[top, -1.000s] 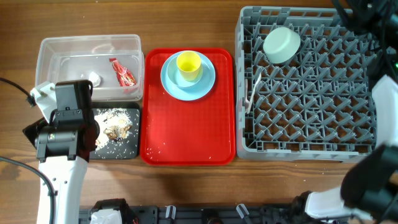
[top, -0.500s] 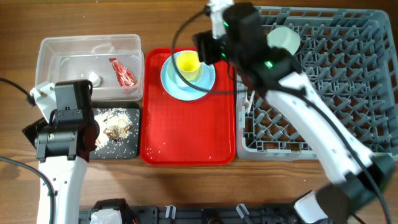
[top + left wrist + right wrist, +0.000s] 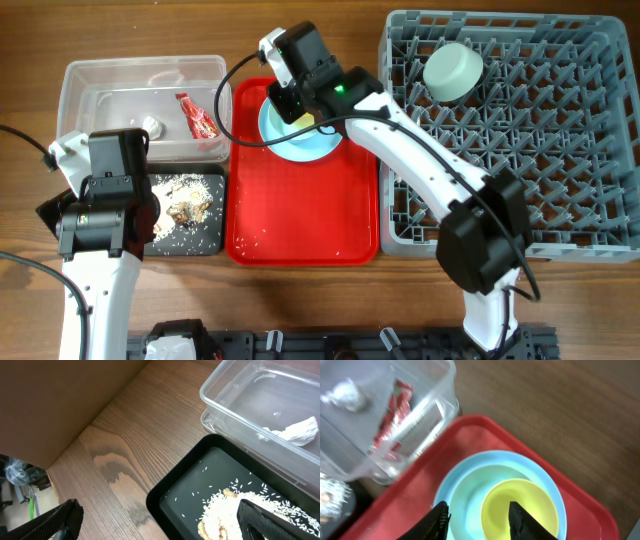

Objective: Sort waste into correct bins and load items into the dishwasher rack
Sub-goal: 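Lower the right gripper onto the yellow cup on the blue plate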

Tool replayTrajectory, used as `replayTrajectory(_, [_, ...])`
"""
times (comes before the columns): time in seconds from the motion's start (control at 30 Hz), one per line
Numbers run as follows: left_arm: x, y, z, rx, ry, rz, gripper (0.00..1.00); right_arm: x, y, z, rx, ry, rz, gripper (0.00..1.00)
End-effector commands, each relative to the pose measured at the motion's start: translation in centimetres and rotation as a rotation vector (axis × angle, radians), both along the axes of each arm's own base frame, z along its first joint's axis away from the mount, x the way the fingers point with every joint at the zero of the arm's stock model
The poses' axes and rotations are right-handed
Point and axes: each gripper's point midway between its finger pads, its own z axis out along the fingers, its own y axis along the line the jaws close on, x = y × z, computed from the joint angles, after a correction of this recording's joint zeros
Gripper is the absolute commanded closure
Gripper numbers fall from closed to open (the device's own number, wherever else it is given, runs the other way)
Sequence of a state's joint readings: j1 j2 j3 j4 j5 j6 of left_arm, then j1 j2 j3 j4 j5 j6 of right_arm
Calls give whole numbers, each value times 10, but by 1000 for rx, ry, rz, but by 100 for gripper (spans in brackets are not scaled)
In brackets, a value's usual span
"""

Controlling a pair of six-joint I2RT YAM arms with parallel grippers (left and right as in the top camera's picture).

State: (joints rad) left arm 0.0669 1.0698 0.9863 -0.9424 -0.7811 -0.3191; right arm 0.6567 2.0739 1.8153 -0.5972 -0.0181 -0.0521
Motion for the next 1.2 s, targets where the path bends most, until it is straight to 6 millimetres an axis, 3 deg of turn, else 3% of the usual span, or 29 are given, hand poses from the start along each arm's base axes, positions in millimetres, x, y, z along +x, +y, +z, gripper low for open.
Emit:
replayTrajectory(0.0, [-1, 3, 5, 16, -6, 11, 0, 5, 5, -32, -46, 26, 34, 65])
replayTrajectory(0.07, [-1, 3, 5, 16, -6, 11, 0, 4, 4, -44, -72, 42, 48, 67])
replayTrajectory(0.4, [-1, 3, 5, 16, -6, 11, 0, -11, -8, -68, -146, 119, 66, 71])
replayTrajectory(0.67, [-1, 3, 5, 16, -6, 11, 0, -6, -21, -84, -208, 84, 46, 71])
replayTrajectory(0.83, [-1, 3, 5, 16, -6, 11, 0, -3, -19, -83, -197, 74, 42, 76])
replayTrajectory(1.17, [-1, 3, 5, 16, -6, 11, 0, -9, -24, -88, -235, 95, 69, 76])
